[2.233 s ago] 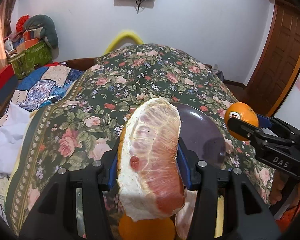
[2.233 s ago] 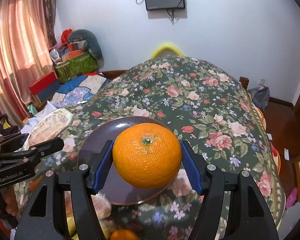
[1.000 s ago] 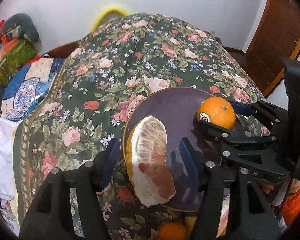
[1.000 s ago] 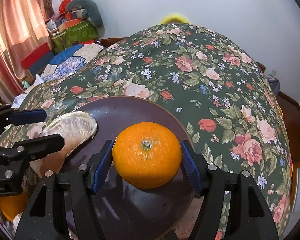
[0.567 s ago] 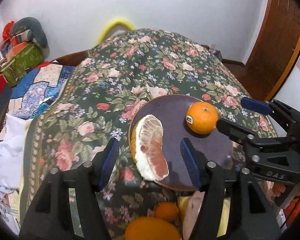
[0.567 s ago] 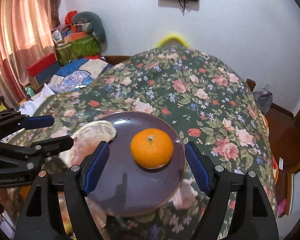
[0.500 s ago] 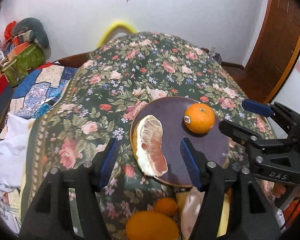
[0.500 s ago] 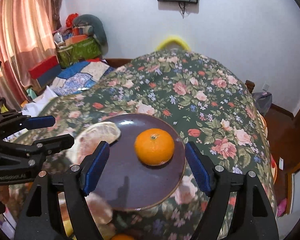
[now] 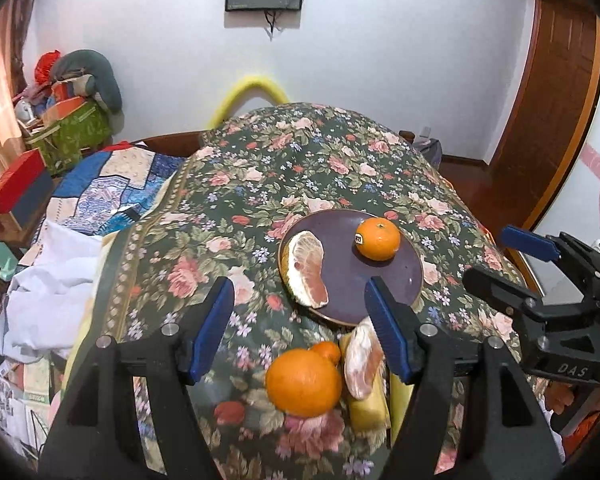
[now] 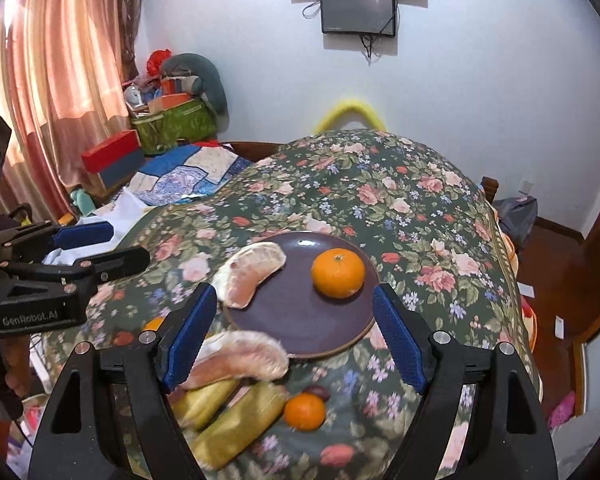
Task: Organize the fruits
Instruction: 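Grasp another large orange with the left gripper while the right gripper grasps a yellow corn cob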
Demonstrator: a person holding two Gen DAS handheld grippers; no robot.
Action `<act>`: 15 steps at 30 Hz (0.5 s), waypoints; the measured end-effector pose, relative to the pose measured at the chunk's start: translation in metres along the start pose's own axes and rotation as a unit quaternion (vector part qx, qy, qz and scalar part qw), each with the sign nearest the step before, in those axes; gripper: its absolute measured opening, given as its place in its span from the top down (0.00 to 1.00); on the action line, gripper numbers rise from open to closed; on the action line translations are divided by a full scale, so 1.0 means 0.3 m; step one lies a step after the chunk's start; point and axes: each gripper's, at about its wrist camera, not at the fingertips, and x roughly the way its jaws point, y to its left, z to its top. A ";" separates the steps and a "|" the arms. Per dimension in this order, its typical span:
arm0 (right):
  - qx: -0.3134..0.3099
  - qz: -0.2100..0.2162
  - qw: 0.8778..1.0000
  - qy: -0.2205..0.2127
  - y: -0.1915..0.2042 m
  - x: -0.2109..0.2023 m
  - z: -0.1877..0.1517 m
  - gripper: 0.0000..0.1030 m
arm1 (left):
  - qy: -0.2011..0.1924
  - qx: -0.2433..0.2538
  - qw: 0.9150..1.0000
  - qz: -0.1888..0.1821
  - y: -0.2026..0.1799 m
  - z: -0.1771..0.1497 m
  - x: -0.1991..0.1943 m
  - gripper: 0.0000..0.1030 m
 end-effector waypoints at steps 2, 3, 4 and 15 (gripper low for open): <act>-0.002 0.000 1.000 0.000 0.016 -0.019 -0.015 0.24 | -0.005 -0.002 1.000 0.002 0.005 -0.020 -0.033 0.33; -0.003 0.001 1.000 0.001 0.023 -0.026 -0.025 0.24 | -0.006 -0.003 1.000 0.004 0.005 -0.029 -0.043 0.31; -0.003 0.001 1.000 0.001 0.026 -0.032 -0.034 0.24 | -0.008 -0.004 1.000 0.006 0.007 -0.040 -0.056 0.30; 0.009 -0.006 0.999 0.043 0.072 0.013 -0.148 0.24 | 0.015 -0.012 1.000 0.019 0.049 -0.165 -0.038 0.29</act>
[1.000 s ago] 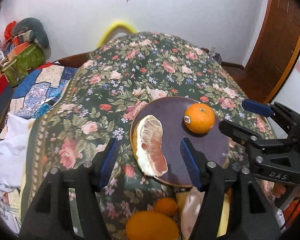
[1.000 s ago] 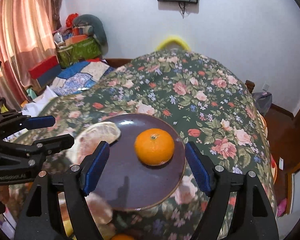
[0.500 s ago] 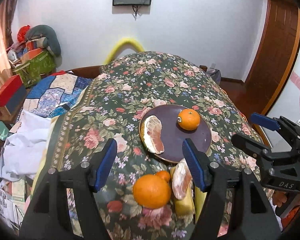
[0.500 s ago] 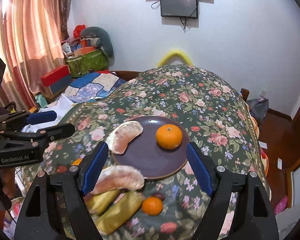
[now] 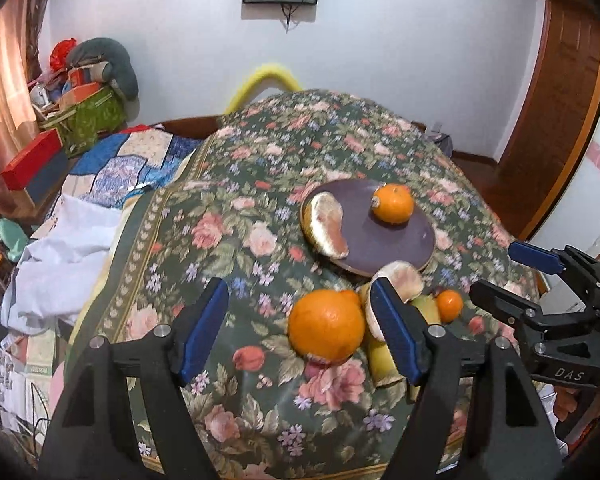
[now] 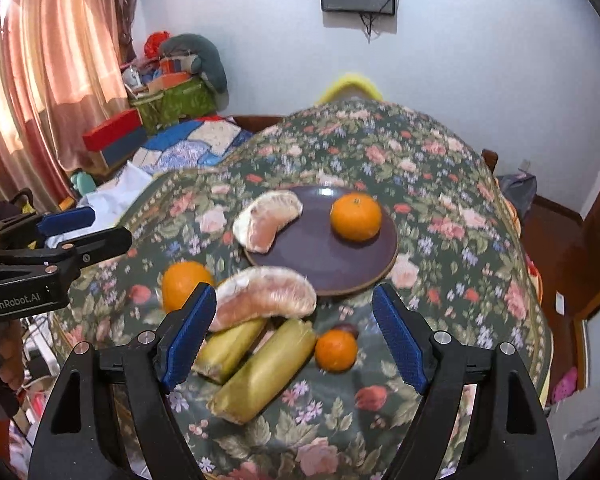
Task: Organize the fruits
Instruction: 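Grasp another large orange with the left gripper while the right gripper grasps a yellow corn cob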
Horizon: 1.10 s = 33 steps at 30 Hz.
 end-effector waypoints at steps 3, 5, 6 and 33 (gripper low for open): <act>0.002 0.001 1.000 0.019 0.008 0.043 -0.035 0.24 | 0.015 0.002 1.000 -0.001 0.005 -0.028 0.037 0.29; 0.002 0.000 0.999 0.033 0.011 0.078 -0.058 0.24 | 0.023 0.006 1.000 0.001 0.005 -0.048 0.063 0.29; 0.002 -0.002 0.999 0.039 0.013 0.090 -0.068 0.24 | 0.028 0.007 1.000 0.000 0.003 -0.058 0.076 0.29; 0.014 0.027 0.996 0.080 -0.036 0.149 -0.182 0.35 | 0.085 0.013 0.996 -0.028 -0.046 -0.129 0.303 0.25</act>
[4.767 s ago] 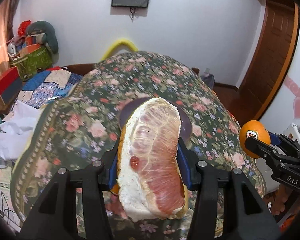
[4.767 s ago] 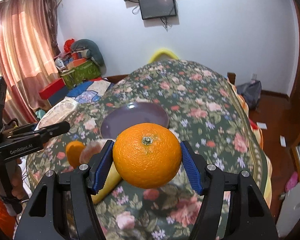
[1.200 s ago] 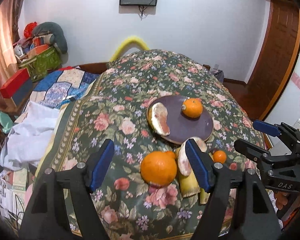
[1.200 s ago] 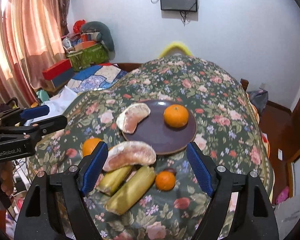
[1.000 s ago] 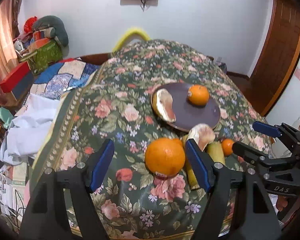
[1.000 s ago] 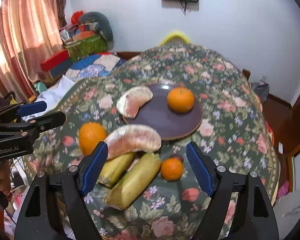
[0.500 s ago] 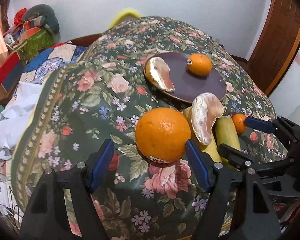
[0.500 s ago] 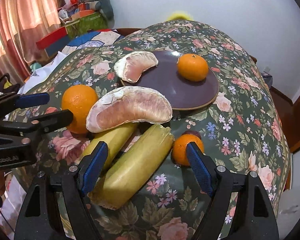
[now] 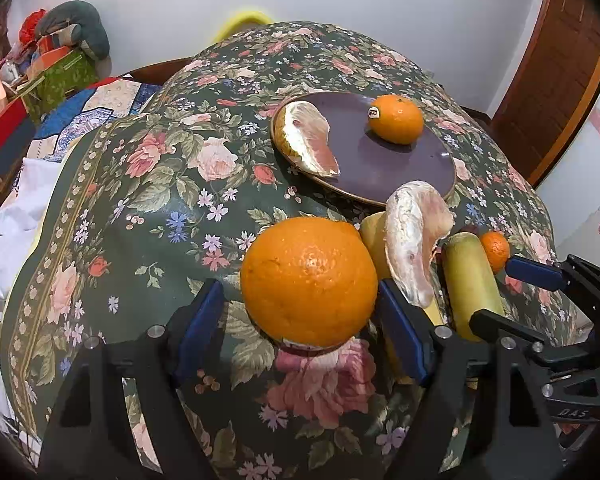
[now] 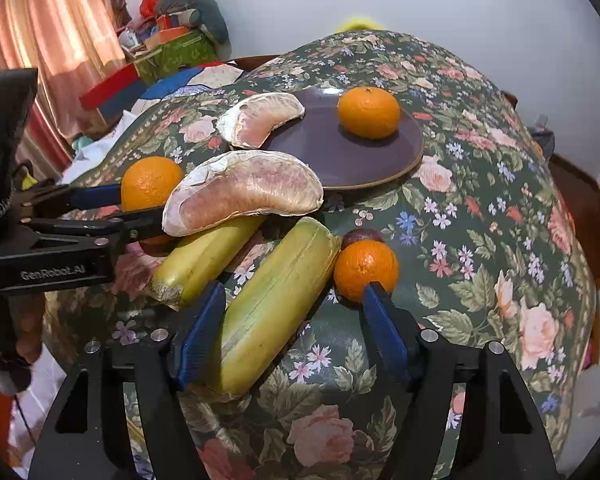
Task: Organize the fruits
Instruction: 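Grasp another large orange with the left gripper while the right gripper grasps a yellow corn cob, then carry the orange with the left gripper while the right gripper carries the corn cob over the plate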
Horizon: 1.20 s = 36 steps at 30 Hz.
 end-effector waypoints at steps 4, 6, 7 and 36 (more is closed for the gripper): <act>-0.012 -0.013 1.000 -0.002 0.030 0.010 0.005 0.36 | -0.004 -0.002 1.000 -0.006 -0.007 0.002 0.003 0.34; -0.017 -0.019 1.000 -0.002 0.038 0.018 0.012 0.37 | -0.005 -0.001 1.000 -0.005 -0.008 -0.001 0.001 0.34; -0.018 -0.020 1.000 -0.002 0.040 0.020 0.014 0.38 | -0.005 -0.001 1.000 -0.005 -0.008 -0.003 -0.001 0.34; 0.003 0.022 1.000 0.021 -0.036 -0.015 0.017 0.70 | -0.036 0.004 0.999 0.011 -0.036 -0.056 -0.190 0.35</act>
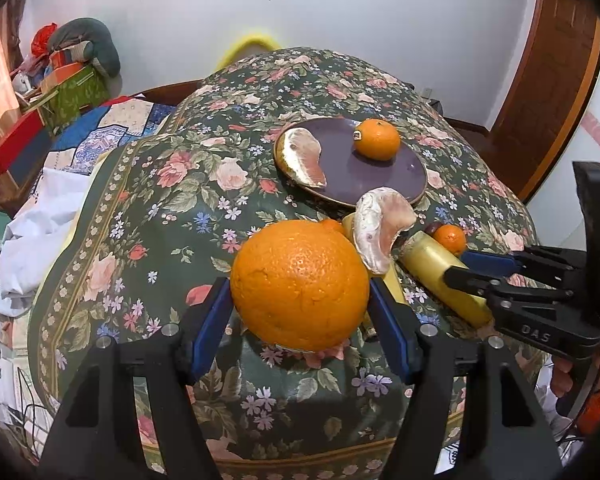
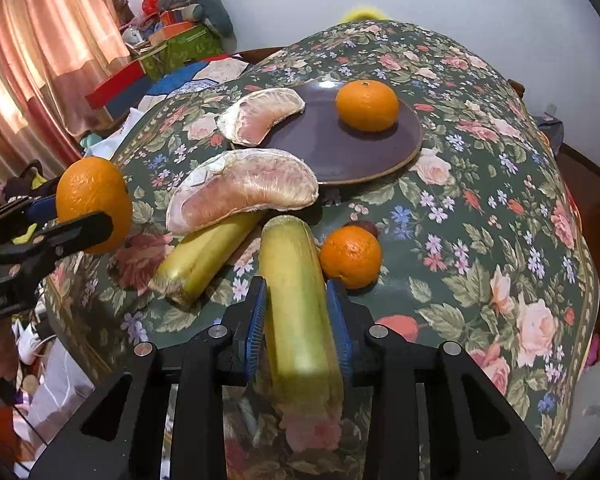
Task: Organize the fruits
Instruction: 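Carry the orange with the left gripper while the right gripper carries the corn cob over the plate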
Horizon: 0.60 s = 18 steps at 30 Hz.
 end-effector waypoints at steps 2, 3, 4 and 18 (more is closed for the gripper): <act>0.001 0.002 1.000 0.000 -0.005 0.011 0.012 0.70 | 0.001 0.004 1.000 0.001 -0.008 0.000 0.006 0.35; 0.002 0.003 1.000 0.000 -0.005 0.017 0.017 0.69 | 0.001 0.006 1.000 0.002 -0.013 0.001 0.009 0.35; 0.001 0.004 1.000 0.001 -0.004 0.022 0.021 0.69 | 0.002 0.007 1.000 0.001 -0.017 0.001 0.013 0.35; -0.056 -0.017 0.998 0.015 0.048 0.086 0.052 0.65 | 0.004 0.007 1.000 -0.005 -0.044 0.020 0.019 0.35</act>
